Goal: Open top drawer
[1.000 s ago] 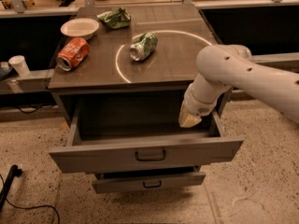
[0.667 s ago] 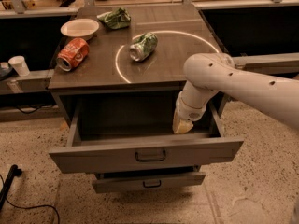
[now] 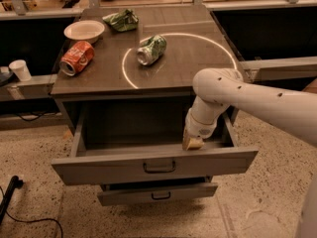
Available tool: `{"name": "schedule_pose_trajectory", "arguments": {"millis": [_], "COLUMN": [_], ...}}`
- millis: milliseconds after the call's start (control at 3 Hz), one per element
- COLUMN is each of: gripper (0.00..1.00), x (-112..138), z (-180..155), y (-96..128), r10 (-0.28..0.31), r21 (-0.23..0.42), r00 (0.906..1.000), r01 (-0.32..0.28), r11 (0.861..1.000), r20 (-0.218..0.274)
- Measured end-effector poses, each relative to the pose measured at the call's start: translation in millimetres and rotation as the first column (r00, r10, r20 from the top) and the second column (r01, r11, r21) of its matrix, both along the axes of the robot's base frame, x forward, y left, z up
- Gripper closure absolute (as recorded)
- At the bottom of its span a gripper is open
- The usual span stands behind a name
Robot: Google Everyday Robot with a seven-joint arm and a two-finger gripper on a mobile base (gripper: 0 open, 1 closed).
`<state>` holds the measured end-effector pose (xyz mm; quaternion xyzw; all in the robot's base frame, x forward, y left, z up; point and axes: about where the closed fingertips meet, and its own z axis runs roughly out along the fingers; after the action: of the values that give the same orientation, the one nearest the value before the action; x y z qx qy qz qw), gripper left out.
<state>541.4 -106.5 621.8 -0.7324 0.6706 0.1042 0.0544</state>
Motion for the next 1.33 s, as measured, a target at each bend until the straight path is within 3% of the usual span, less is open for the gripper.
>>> {"name": "schedule_pose_trajectory", "arguments": {"millis": [333,667,1333], "gripper": [0.14,0.0,0.0], "x": [-10,-18,-27], "z": [5,10,28], "y": [0,0,-9], "r10": [0.016,0.03,0.026], "r21": [0.017,0.032,0.078], "r00": [0.9998,0.9994,0.9996], "r01": [-0.016,-0.03,-0.025], "r11": [1.0,0.999,0.997], "r20": [-0.007,-0.016,-0.011]}}
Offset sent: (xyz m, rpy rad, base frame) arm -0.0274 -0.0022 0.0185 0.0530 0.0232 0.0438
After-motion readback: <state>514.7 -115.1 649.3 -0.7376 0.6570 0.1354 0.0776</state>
